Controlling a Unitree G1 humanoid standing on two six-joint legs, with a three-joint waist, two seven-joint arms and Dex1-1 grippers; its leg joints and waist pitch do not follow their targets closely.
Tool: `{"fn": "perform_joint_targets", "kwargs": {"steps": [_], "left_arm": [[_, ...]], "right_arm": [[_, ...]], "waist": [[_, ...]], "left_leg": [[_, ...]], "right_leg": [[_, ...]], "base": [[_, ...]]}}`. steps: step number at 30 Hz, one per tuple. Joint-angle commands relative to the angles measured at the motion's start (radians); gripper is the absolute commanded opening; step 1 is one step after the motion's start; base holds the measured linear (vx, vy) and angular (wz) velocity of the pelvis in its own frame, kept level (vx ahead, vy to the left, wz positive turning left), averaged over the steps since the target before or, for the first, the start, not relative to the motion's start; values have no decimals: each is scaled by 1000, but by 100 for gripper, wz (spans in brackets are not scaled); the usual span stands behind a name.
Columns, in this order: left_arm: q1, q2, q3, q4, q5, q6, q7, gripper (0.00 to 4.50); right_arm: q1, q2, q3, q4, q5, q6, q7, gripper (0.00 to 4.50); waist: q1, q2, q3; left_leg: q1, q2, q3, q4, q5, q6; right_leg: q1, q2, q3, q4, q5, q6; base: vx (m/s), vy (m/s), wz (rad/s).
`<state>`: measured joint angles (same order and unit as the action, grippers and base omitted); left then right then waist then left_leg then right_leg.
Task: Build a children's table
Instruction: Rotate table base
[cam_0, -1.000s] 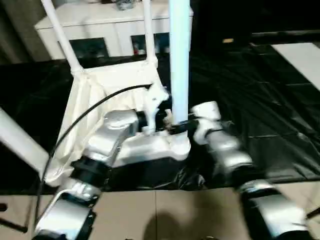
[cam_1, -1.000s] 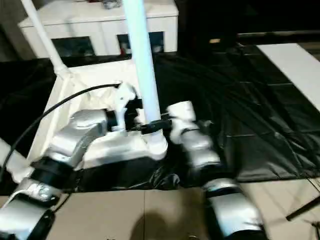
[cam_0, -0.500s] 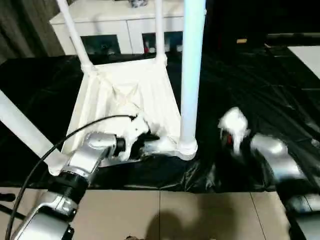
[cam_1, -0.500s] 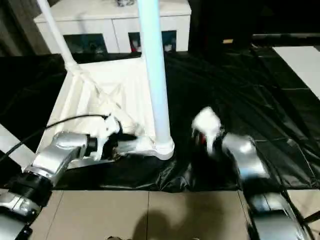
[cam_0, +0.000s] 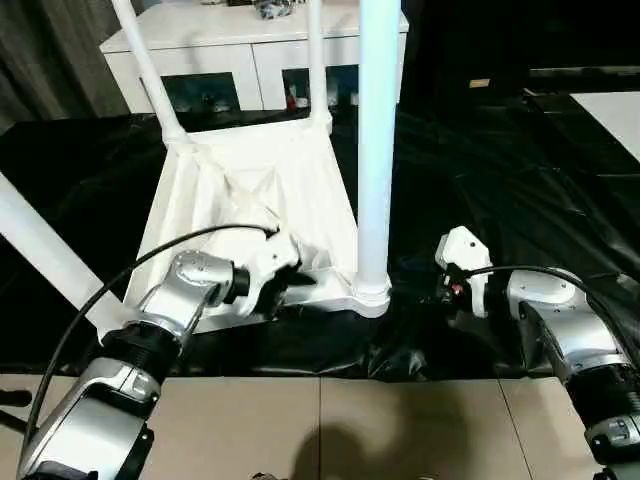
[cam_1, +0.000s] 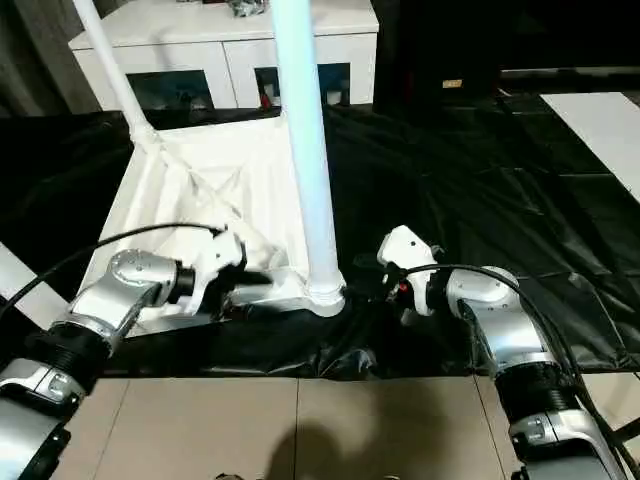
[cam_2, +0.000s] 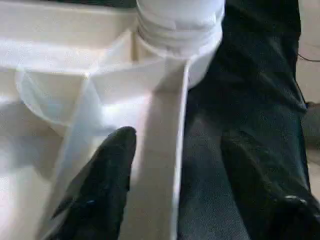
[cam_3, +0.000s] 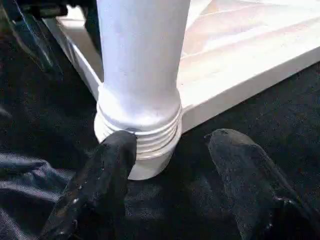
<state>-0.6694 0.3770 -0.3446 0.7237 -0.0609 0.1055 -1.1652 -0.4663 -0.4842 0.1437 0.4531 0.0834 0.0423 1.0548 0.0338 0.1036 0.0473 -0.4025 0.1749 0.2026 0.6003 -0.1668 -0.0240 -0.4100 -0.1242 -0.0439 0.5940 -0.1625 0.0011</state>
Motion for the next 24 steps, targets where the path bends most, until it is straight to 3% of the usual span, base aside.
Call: {"fn": "perform_joint_targets", "kwargs": {"steps": [1,5,7,10,24], "left_arm": [[-17,12,-8,38,30,-6,3,264],[-27,6,-4,73,53,-10,30,242],[-31,-1,7,94,58,-17,57,208],[-33,-9,19,106,47,-22,60,201],[9,-1,17,109,62,-41,23,85]], "right_arm": [[5,-5,-5,-48,23,26,2,278],[12,-7,-6,-69,26,44,-2,278],[14,-5,-8,-78,27,55,-4,278],[15,-4,-9,-84,30,64,-2,278],[14,6,7,-103,38,80,9,278]], "waist": [[3,-9,-69],[3,-8,-70],[3,-8,-70],[4,-10,-69],[1,-12,-63]], "left_leg": [[27,39,-23,-85,-389,38],[26,40,-24,-85,-373,42],[26,39,-24,-84,-370,44],[26,38,-23,-84,-374,45],[27,41,-28,-92,-435,19]], "right_leg": [[40,-16,11,-73,-275,-228],[43,-17,10,-69,-244,-237],[43,-17,10,-70,-245,-235],[43,-18,10,-73,-268,-231],[35,-20,12,-82,-375,-194]], "base": [[0,0,0],[0,0,0],[0,0,0],[0,0,0],[0,0,0]]}}
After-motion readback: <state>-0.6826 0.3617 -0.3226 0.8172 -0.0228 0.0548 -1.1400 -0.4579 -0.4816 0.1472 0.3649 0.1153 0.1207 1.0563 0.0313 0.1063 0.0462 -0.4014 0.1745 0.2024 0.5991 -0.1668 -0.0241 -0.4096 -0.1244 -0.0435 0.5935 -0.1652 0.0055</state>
